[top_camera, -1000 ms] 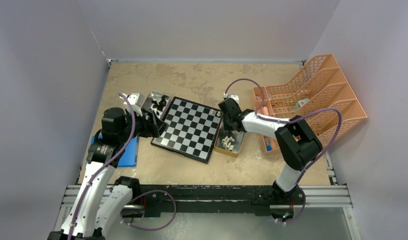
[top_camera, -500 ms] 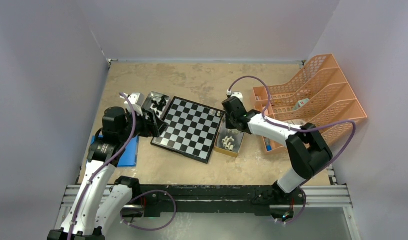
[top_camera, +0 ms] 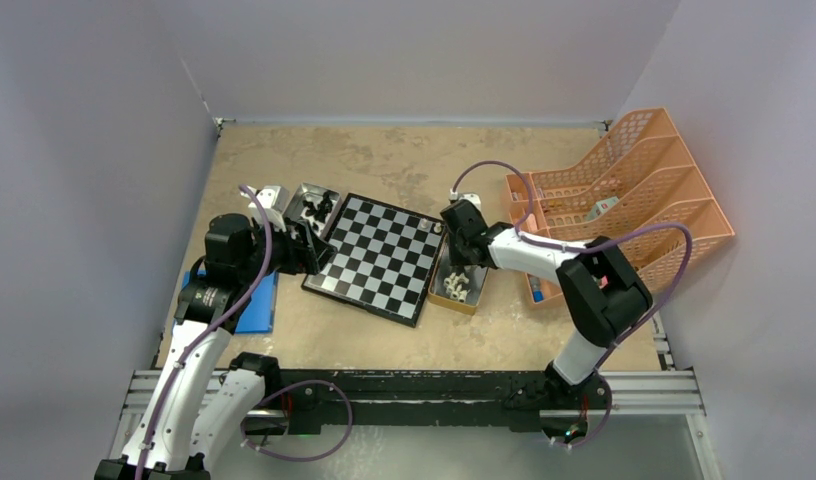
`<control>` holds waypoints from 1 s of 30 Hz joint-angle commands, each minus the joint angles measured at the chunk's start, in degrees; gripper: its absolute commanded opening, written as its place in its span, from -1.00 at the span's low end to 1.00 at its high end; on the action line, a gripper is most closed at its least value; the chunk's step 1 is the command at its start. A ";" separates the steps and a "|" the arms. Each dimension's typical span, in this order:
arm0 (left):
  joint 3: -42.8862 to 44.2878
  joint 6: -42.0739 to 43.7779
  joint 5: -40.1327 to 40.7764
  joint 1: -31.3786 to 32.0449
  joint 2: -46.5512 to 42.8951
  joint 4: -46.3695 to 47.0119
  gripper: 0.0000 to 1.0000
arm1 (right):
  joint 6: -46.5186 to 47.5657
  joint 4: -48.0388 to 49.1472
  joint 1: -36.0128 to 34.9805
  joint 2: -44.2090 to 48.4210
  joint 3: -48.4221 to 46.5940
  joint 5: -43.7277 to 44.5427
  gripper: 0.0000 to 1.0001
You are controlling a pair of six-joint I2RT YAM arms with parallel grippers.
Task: Set up the chess pieces on the board
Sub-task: Pick up the chess piece from the storage box.
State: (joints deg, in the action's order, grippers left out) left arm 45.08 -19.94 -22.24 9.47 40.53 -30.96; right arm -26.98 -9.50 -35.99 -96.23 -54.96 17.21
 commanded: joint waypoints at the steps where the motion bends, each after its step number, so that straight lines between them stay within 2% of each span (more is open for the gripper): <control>1: -0.34 -0.09 0.17 0.28 -0.49 1.87 0.59 | 0.26 1.10 0.12 -1.11 -0.30 -0.20 -0.38; 6: -0.34 -0.09 0.23 0.28 -0.66 1.91 0.59 | 0.50 1.59 0.08 -2.77 -0.41 -0.06 -0.38; 10: -0.34 -0.09 0.18 0.28 -0.70 1.87 0.59 | 0.32 1.77 0.10 -2.25 -0.21 0.62 -0.54; 14: -0.41 -0.09 0.03 0.24 -0.67 1.96 0.59 | 0.10 1.06 0.13 -0.19 -0.47 2.66 -0.62; 24: -0.43 -0.16 -0.15 0.23 0.42 2.04 0.57 | -1.03 -1.69 0.04 7.00 -1.20 4.90 -0.68; 30: 0.18 -1.24 -3.82 0.28 2.75 2.82 0.49 | 0.26 -1.55 -0.33 12.77 -1.58 3.53 -0.69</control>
State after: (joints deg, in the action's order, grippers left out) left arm 45.08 -20.14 -22.72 9.47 41.87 -30.92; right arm -27.03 -10.74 -35.99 -87.85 -55.05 20.05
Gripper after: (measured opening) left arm 0.763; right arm 0.252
